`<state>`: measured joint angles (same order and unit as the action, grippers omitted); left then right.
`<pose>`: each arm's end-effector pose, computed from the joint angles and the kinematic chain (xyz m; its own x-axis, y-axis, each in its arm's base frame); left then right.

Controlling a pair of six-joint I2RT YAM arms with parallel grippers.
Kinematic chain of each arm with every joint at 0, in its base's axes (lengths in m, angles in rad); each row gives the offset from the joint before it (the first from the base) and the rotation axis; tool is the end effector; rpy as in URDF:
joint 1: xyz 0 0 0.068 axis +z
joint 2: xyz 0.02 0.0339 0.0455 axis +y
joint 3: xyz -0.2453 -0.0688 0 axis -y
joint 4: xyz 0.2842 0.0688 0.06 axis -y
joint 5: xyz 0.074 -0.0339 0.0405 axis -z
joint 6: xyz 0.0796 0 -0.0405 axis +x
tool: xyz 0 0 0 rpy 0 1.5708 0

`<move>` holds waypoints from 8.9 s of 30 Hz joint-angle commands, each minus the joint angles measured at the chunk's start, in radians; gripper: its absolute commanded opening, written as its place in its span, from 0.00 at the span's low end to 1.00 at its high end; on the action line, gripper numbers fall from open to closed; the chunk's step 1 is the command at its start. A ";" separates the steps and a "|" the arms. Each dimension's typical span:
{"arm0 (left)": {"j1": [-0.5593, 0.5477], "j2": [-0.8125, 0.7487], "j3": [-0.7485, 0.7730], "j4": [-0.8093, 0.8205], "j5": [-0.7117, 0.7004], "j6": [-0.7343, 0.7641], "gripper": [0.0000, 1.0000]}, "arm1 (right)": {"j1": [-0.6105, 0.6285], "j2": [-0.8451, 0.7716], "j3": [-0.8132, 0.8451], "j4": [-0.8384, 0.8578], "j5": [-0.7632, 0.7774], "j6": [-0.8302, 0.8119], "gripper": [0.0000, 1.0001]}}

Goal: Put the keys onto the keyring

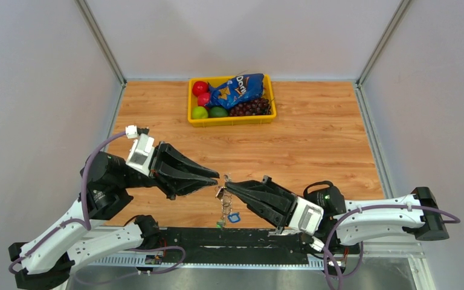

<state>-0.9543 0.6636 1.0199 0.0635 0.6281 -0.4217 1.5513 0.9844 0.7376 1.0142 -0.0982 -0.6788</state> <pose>0.0766 -0.1891 0.4764 -0.1822 -0.3157 -0.9312 0.9819 -0.1087 -0.1553 -0.0023 0.2849 0.4129 0.6361 0.5724 -0.5174 -0.7670 0.3960 -0.5049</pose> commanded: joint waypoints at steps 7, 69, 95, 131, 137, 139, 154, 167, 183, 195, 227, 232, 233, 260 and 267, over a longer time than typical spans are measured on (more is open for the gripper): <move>-0.001 0.018 0.014 0.037 0.023 0.000 0.27 | 0.011 -0.006 0.034 0.052 -0.053 0.030 0.00; -0.002 0.000 0.029 -0.002 0.090 -0.109 0.00 | 0.010 0.050 0.071 0.053 -0.020 -0.033 0.00; -0.002 0.037 0.030 0.100 0.140 -0.046 0.05 | -0.010 0.118 0.077 0.137 -0.101 0.111 0.00; -0.002 0.043 -0.035 0.158 0.181 0.075 0.77 | -0.014 -0.154 0.108 -0.287 -0.152 0.368 0.00; -0.002 0.054 -0.071 0.256 0.272 0.032 0.78 | -0.014 -0.141 0.148 -0.335 -0.194 0.424 0.00; -0.002 0.059 -0.082 0.296 0.306 -0.005 0.78 | -0.014 -0.130 0.163 -0.342 -0.212 0.434 0.00; -0.002 0.168 -0.123 0.592 0.483 -0.220 0.76 | -0.014 -0.074 0.208 -0.347 -0.259 0.456 0.00; -0.003 0.169 -0.124 0.583 0.518 -0.219 0.36 | -0.014 -0.087 0.202 -0.358 -0.253 0.452 0.00; -0.009 0.158 -0.110 0.464 0.526 -0.134 0.01 | -0.015 -0.126 0.179 -0.396 -0.206 0.432 0.00; -0.010 0.144 -0.093 0.253 0.426 0.032 0.00 | -0.016 -0.306 0.062 -0.505 -0.009 0.401 0.22; 0.179 0.461 -0.128 -0.171 -0.476 0.041 0.00 | -0.017 -0.337 -0.087 -0.766 0.976 0.559 0.57; 0.253 0.589 -0.156 -0.104 -0.390 -0.040 0.00 | -0.016 -0.304 -0.099 -0.771 0.975 0.599 0.58; 0.266 0.623 -0.156 -0.101 -0.373 -0.049 0.00 | -0.017 -0.296 -0.101 -0.775 0.970 0.606 0.58; 0.368 0.678 -0.102 -0.280 -0.534 -0.076 1.00 | -0.353 -0.080 -0.002 -1.055 0.740 0.890 1.00; 0.368 0.467 -0.087 -0.363 -0.610 -0.027 1.00 | -0.413 -0.041 0.049 -1.139 0.735 0.870 1.00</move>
<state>-0.5838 1.2469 0.8860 -0.2447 0.0795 -0.4980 1.1561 0.9318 0.7055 -0.0654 0.6533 0.1837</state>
